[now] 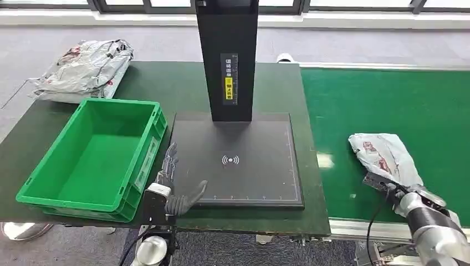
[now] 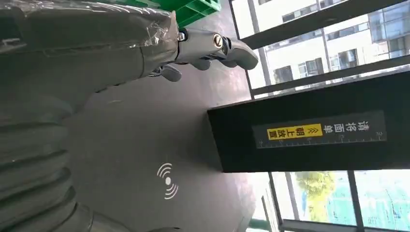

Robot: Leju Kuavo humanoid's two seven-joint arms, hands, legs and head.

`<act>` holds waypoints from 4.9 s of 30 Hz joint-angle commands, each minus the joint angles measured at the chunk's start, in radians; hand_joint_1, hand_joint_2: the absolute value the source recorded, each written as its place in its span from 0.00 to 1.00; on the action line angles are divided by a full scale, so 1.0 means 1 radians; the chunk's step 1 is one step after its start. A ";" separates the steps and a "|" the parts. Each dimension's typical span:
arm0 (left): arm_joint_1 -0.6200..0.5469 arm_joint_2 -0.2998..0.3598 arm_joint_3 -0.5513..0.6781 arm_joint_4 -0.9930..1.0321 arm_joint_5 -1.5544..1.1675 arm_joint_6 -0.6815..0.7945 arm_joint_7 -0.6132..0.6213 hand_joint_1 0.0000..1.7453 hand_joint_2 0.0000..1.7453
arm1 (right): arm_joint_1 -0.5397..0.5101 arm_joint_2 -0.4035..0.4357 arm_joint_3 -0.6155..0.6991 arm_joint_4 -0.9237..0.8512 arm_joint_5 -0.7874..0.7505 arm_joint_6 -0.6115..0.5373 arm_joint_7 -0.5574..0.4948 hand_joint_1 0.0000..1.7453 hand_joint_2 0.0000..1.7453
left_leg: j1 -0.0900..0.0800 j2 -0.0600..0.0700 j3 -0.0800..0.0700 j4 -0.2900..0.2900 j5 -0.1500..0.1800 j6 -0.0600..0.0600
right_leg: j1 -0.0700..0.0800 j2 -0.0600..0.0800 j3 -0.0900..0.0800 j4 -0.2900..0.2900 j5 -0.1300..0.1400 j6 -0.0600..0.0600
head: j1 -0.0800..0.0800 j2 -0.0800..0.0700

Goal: Moved the parcel from conveyor to table for the left to box.

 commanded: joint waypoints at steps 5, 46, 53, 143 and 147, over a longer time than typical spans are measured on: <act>0.059 0.015 0.063 -0.038 0.004 0.061 -0.004 0.00 1.00 | -0.092 0.144 -0.470 0.012 -0.526 0.073 -0.350 1.00 1.00 | 0.001 0.007 -0.005 -0.001 -0.001 -0.001 | 0.001 0.005 0.000 -0.001 0.002 -0.001 | 0.000 0.000; 0.128 0.003 0.044 -0.140 -0.067 0.039 0.013 0.00 1.00 | 0.136 0.368 0.839 -0.513 -0.775 -0.141 -0.325 1.00 1.00 | 0.001 0.000 -0.005 -0.003 0.005 -0.002 | 0.001 -0.003 -0.009 -0.001 0.002 -0.001 | 0.000 0.000; 0.122 0.004 0.036 -0.131 -0.066 0.040 0.013 0.00 1.00 | 0.111 0.381 0.860 -0.463 -0.789 -0.146 -0.329 1.00 1.00 | 0.000 0.001 -0.006 -0.003 0.005 -0.002 | 0.000 -0.003 -0.010 0.000 0.002 -0.001 | 0.000 0.000; -0.626 0.118 -0.406 0.849 -0.895 -0.197 0.054 1.00 1.00 | 0.730 0.463 0.432 -1.313 -1.360 -0.094 -0.523 0.00 1.00 | 0.001 -0.005 -0.012 -0.001 0.012 -0.001 | 0.001 -0.011 -0.011 0.000 0.006 -0.001 | 0.000 0.000; -0.643 0.113 -0.394 0.834 -0.889 -0.146 0.080 1.00 1.00 | 0.731 0.464 0.423 -1.321 -1.356 -0.100 -0.529 0.00 1.00 | 0.001 -0.003 -0.023 0.000 0.012 0.000 | 0.000 -0.009 -0.014 0.001 0.006 -0.001 | 0.000 0.000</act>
